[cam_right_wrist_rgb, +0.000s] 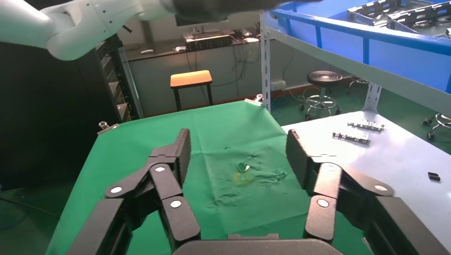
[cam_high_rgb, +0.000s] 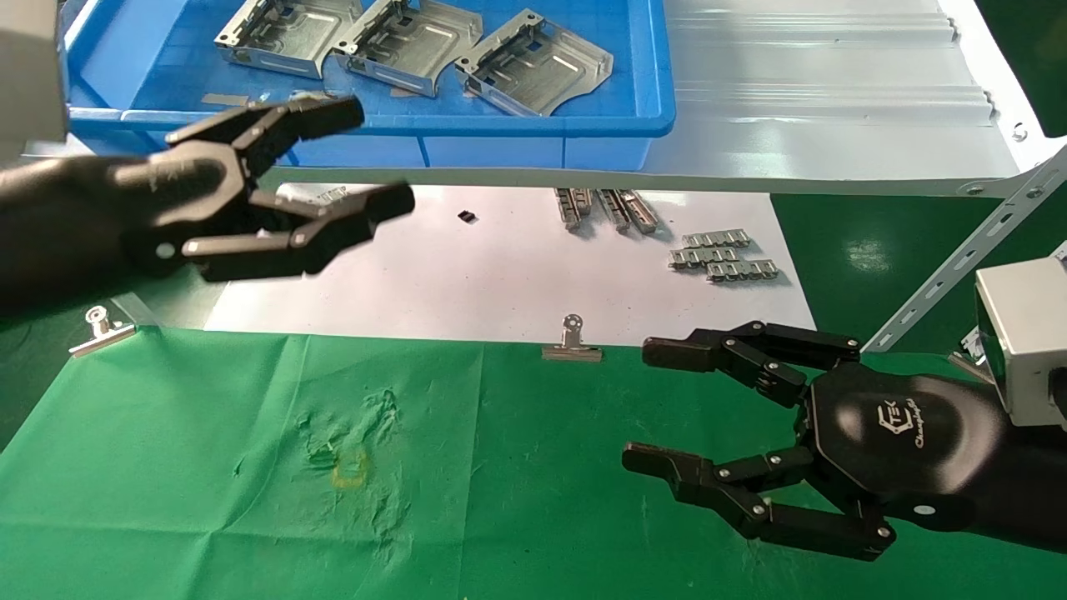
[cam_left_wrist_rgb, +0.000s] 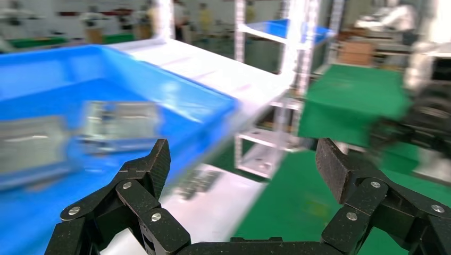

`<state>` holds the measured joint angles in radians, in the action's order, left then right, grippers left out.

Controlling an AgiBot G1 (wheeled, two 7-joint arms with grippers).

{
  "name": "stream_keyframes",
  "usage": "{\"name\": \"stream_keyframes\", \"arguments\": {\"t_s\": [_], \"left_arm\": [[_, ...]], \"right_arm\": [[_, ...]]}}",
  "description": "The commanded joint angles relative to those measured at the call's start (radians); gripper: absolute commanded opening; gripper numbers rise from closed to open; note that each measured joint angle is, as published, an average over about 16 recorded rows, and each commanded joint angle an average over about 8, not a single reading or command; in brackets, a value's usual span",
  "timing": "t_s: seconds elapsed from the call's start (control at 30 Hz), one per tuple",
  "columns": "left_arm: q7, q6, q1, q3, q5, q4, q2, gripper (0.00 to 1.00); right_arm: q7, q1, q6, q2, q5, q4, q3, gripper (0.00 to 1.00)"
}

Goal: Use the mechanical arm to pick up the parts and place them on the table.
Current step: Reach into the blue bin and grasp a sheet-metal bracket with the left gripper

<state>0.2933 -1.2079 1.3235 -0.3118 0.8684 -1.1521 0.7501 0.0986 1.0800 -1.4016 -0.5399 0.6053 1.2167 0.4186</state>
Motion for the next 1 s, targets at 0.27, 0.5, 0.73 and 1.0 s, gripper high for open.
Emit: {"name": "stream_keyframes", "arguments": {"t_s": [0.27, 0.5, 0.73, 1.0], "left_arm": [[0.034, 0.137, 0.232, -0.090, 0.191, 0.219, 0.129, 1.00], [0.012, 0.199, 0.441, -0.171, 0.343, 0.504, 0.252, 1.00], [-0.054, 0.242, 0.583, -0.212, 0.421, 0.769, 0.358, 0.59], [-0.095, 0.287, 0.680, -0.249, 0.480, 0.977, 0.449, 0.00]], "right_arm": [[0.000, 0.000, 0.000, 0.000, 0.000, 0.000, 0.000, 0.00], [0.000, 0.000, 0.000, 0.000, 0.000, 0.000, 0.000, 0.00], [0.000, 0.000, 0.000, 0.000, 0.000, 0.000, 0.000, 0.00], [0.000, 0.000, 0.000, 0.000, 0.000, 0.000, 0.000, 0.00]]}}
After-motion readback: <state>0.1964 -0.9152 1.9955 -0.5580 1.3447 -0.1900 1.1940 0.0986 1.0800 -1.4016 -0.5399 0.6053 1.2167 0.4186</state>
